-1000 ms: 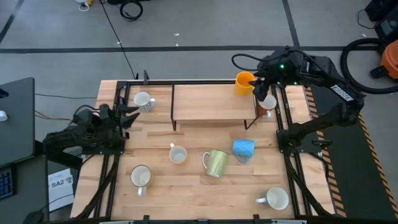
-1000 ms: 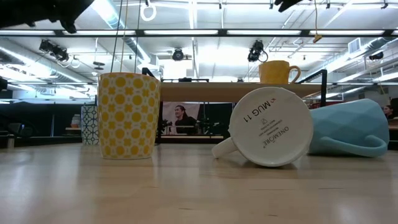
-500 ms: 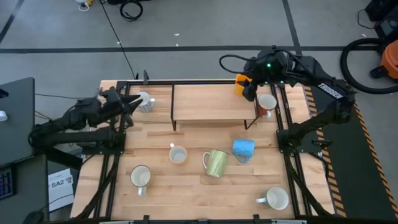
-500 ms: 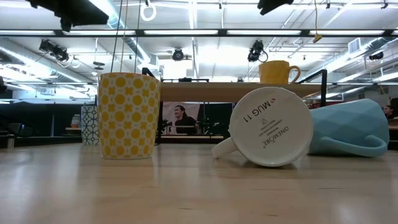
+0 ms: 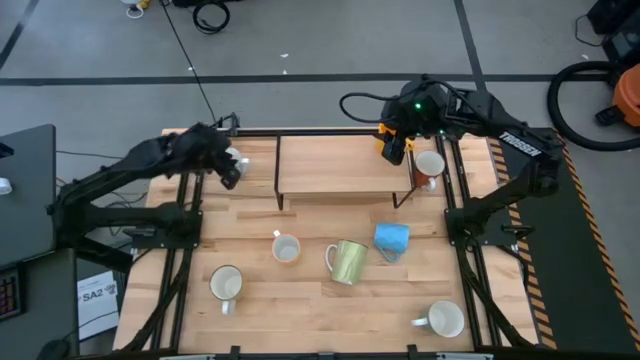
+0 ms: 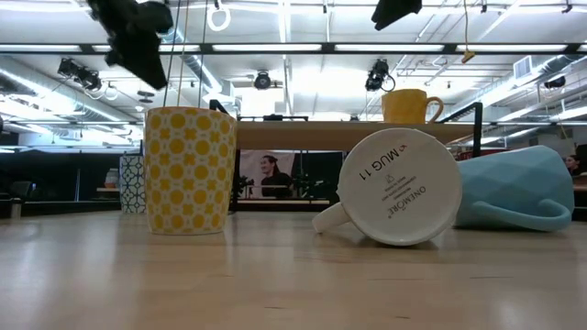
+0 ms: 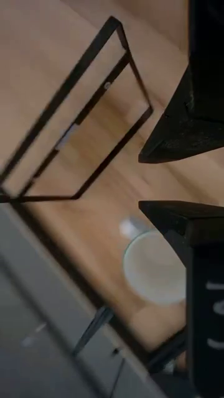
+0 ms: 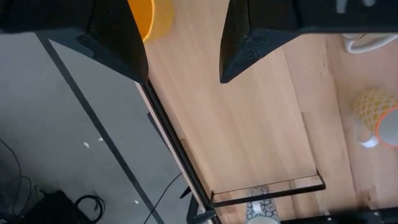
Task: Place coffee mugs
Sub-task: Put the blue patterned mug on the shelf
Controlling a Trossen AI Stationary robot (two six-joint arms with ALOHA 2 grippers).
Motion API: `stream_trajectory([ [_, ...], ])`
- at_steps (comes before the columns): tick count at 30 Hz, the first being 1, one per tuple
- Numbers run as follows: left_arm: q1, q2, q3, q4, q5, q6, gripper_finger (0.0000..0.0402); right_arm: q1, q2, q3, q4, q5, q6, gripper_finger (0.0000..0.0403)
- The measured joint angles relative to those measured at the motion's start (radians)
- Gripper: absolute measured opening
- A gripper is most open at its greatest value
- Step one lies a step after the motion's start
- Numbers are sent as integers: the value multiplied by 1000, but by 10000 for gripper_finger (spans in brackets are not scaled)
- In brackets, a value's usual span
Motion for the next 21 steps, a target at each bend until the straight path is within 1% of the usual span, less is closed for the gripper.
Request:
stream_trajectory([
  [3,92,82,5,-6,92,63,114,0,1,0,0,0,-15,204],
  [6,169,165,5,-16,137,74,114,0,1,0,0,0,-18,204],
  [10,236,252,5,-20,145,75,114,0,1,0,-1,-22,-18,204],
  [14,276,317,5,-20,145,77,114,0,1,0,-1,-23,-18,204],
  [21,296,378,5,-19,145,77,114,0,1,0,-2,-23,-18,204],
])
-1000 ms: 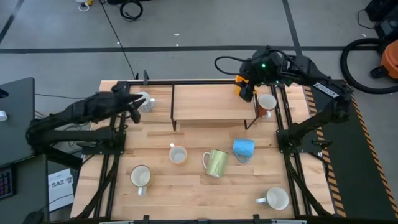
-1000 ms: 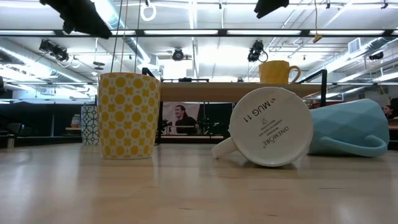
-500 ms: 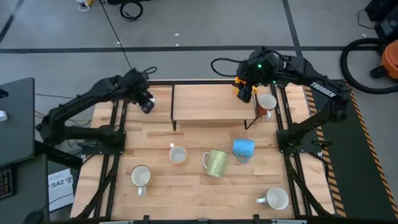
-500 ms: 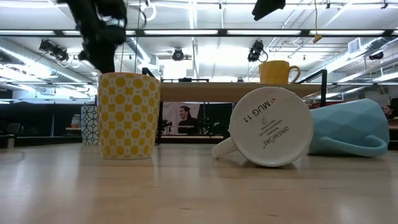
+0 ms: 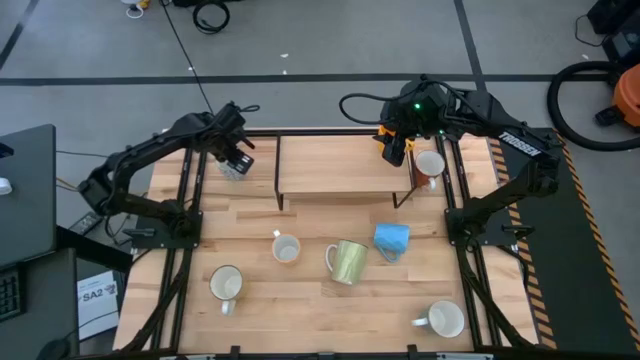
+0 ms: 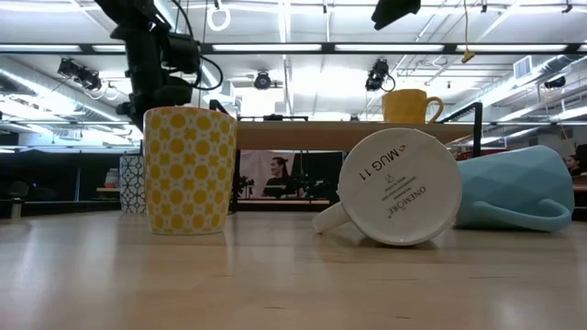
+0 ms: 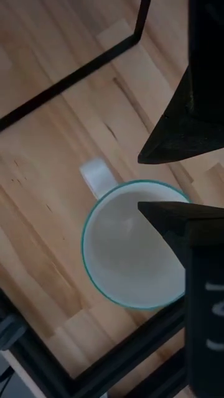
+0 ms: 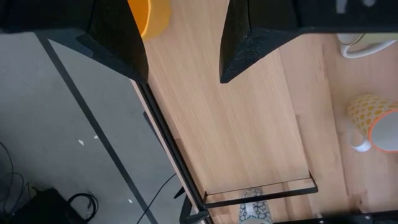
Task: Place coffee mugs
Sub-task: Put the blue patterned mug on the shelf
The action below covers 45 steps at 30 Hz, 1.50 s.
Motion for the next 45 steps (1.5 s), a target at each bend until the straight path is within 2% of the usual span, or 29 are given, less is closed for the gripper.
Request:
stream_trajectory([
  [29,-4,231,-1,0,0,-13,113,0,0,0,0,-2,0,204],
  [33,-4,232,-1,0,0,-13,93,0,0,0,0,-2,0,204],
  [40,-4,231,-1,-1,2,-13,30,0,0,0,0,-2,0,204],
  [45,-4,231,-1,-4,2,-11,29,0,0,0,0,-2,0,204],
])
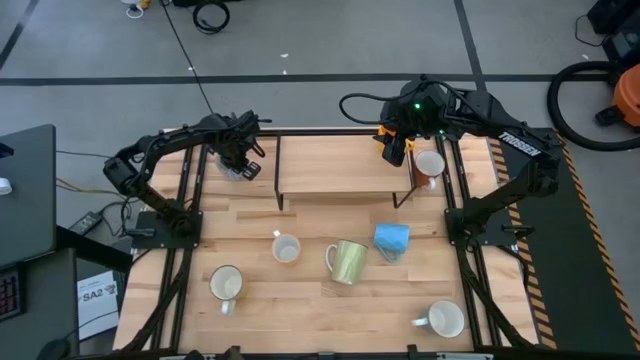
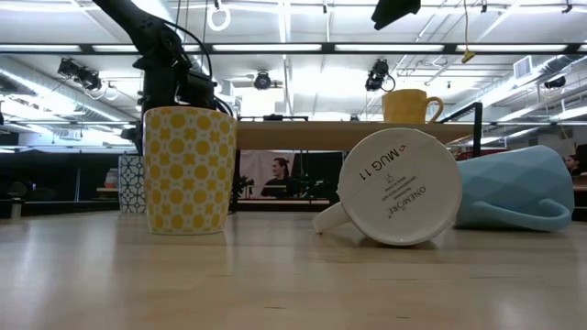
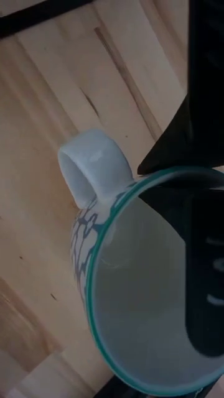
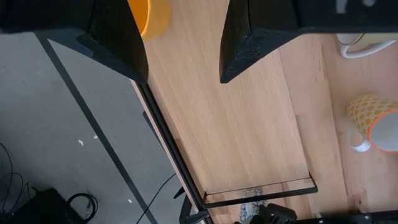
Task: Place coffee mugs
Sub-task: Put the blue patterned mug on the shelf
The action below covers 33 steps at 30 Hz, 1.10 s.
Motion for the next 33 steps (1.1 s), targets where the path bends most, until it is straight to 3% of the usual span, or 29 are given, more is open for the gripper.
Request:
stream_trajectory([
  [11,-6,-49,0,-39,-34,4,29,0,0,0,0,0,0,204],
  [23,-18,-265,8,-145,-55,1,29,0,0,0,0,0,0,204],
  [28,-40,-310,126,-233,-76,2,29,0,0,0,1,0,0,204],
  [33,-89,-312,325,-291,-102,71,29,0,0,0,1,0,0,204],
])
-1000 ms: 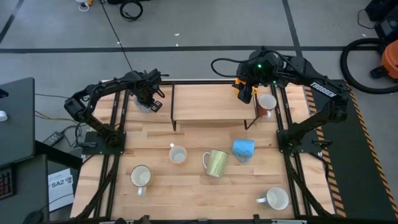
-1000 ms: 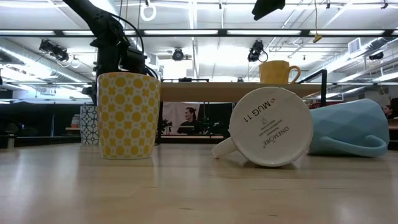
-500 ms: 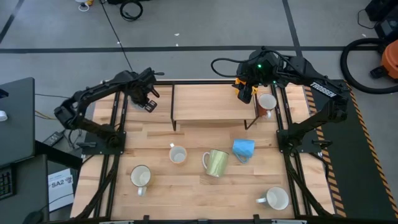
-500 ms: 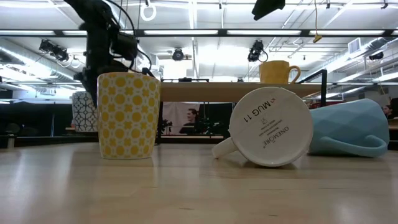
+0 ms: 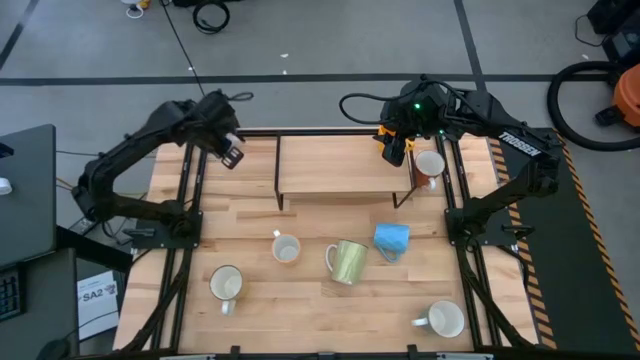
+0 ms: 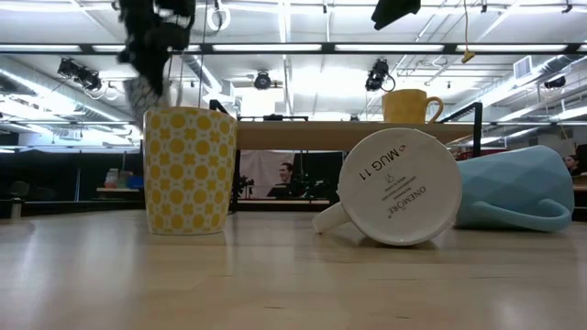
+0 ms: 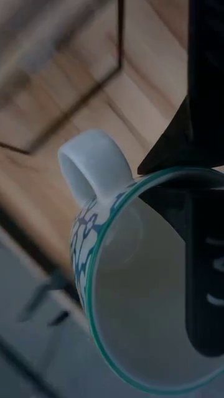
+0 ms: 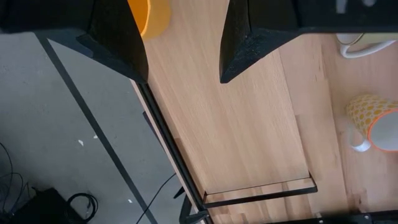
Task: Place coffee mugs
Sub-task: Put the blue patterned mug on the shelf
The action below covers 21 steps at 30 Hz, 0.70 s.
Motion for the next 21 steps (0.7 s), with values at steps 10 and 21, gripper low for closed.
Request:
stream_trajectory([
  [10,-118,0,297,15,0,43,29,0,0,0,0,0,0,204],
  [21,-262,92,401,114,31,168,29,0,0,0,0,0,3,204],
])
